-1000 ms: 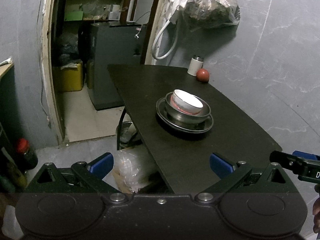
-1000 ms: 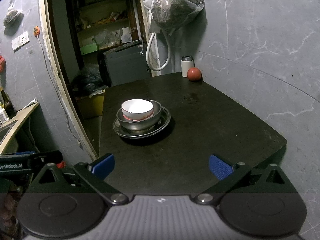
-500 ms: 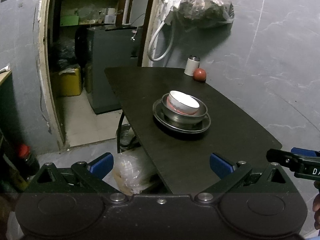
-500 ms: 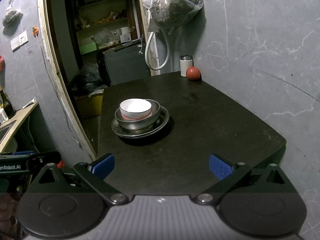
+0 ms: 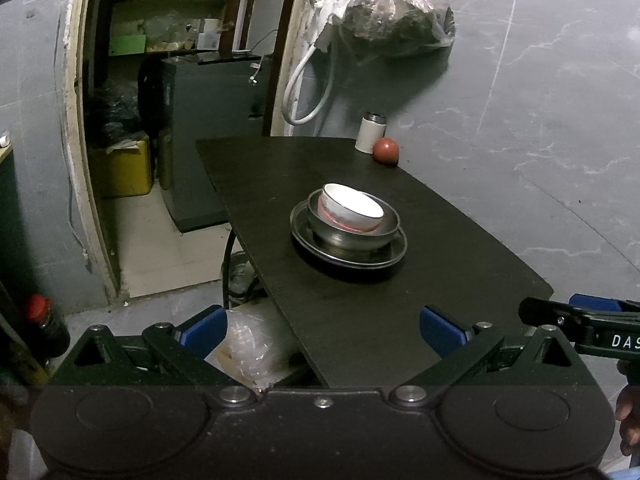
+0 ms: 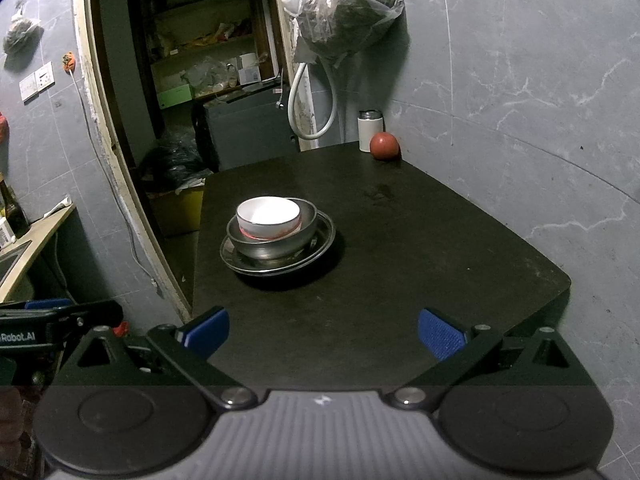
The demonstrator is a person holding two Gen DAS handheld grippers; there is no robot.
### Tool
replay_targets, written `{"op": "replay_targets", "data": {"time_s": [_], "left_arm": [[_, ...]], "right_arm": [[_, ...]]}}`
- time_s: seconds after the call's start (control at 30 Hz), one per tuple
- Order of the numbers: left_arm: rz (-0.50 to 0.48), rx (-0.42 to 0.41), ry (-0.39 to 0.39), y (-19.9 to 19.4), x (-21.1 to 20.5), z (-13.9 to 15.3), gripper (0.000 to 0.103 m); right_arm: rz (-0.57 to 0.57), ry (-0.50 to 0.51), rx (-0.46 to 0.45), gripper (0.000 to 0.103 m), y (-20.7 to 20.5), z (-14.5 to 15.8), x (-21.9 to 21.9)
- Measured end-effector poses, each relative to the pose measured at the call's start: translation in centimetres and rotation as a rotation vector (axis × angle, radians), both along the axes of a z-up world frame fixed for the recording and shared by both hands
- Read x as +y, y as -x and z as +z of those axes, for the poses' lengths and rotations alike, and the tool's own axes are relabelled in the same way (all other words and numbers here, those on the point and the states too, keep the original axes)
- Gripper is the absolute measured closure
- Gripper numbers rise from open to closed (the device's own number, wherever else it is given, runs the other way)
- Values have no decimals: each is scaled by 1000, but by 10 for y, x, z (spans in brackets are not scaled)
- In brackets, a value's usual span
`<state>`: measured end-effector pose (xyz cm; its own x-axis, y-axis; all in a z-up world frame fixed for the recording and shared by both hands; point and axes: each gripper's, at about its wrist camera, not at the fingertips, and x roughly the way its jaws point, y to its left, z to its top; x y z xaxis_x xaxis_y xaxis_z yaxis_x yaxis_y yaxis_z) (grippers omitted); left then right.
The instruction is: Organize plates and bowls
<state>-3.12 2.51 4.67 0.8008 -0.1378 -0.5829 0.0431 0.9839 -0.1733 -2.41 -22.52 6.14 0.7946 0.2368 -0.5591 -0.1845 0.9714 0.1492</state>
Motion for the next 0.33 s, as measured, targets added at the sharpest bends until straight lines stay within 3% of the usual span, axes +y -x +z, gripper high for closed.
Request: {"op": "replay_targets", "data": {"time_s": [0.33], "left_arm": [[-9,4,5,-1,0,-1,1]], "right_arm": [[-1,0,2,0,0,-1,0]]}}
